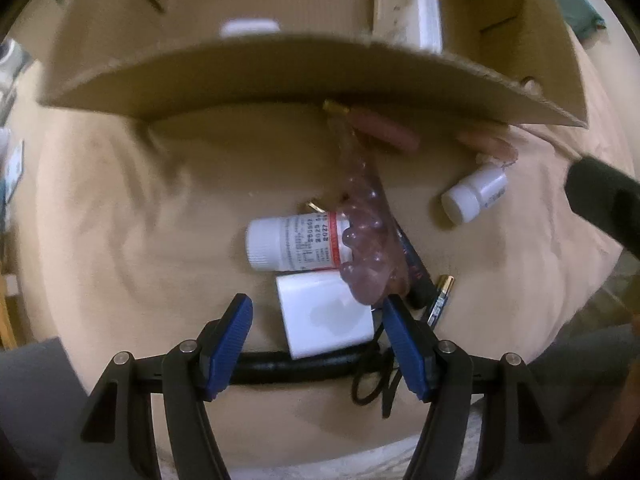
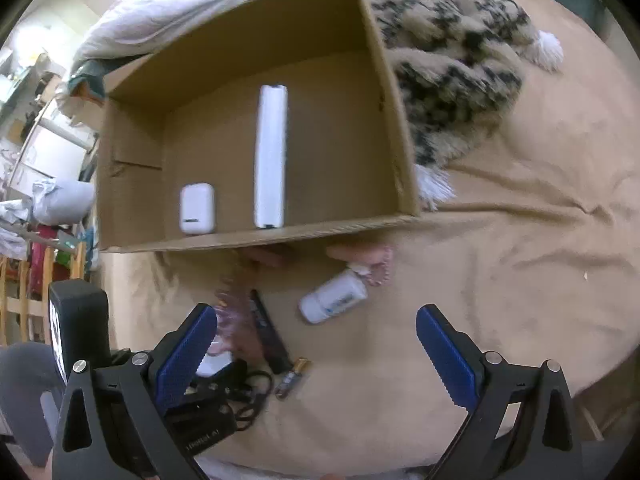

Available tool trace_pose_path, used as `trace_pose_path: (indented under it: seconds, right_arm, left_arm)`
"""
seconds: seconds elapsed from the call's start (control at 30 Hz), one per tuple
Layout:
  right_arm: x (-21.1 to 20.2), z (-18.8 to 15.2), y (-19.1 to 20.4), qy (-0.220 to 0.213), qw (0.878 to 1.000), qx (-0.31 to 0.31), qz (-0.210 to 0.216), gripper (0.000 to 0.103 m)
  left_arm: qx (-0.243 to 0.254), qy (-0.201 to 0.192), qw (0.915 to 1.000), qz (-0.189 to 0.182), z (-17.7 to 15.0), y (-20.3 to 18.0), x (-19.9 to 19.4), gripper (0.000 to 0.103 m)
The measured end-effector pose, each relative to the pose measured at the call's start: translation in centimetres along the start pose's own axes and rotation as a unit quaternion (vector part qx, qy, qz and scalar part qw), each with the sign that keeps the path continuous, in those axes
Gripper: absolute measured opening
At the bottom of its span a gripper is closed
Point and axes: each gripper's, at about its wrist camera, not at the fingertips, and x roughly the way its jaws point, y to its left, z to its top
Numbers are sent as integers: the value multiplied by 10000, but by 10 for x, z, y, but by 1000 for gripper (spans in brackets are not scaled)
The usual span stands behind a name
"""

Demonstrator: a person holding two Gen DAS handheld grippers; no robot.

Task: Organize rigid objects
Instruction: 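Grasp the white charger plug with the left gripper while the right grasps the white pill bottle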

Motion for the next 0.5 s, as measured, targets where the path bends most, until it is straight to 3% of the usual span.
trace_pose_path:
  seconds: [0.07,0.13,0.17,0.2,0.27,0.43,0.5]
  right_arm:
    - [9,1,-10,196,9996,206,64,103]
    - [18,4,-15,279,9993,219,127,103]
    - [24,5,-15,317,9994,148,67,96]
    - [30,6,-14,398,9992,92,8,82]
    - [42,8,-8,539,9985,-73,65,72]
    - [63,9,8,664,9964,-510,-105,68]
    - [68,8,17,660,9938,-808,-385,68]
  left_arm:
    - [-93,54,9999,-77,-1,1,4,60]
    - [-95,20,9997,-219,-3,2,3,46]
    - [-50,13,9998,-195,-4,0,1,45]
    - [-36,-8,9999,-167,-6,2,0,45]
    - [-58,-36,9999,-74,-10,5,-1,45]
    - [-189,-170,9994,243,-14,21,-7,45]
    - [-342,-183,9988,312,-15,31,-8,45]
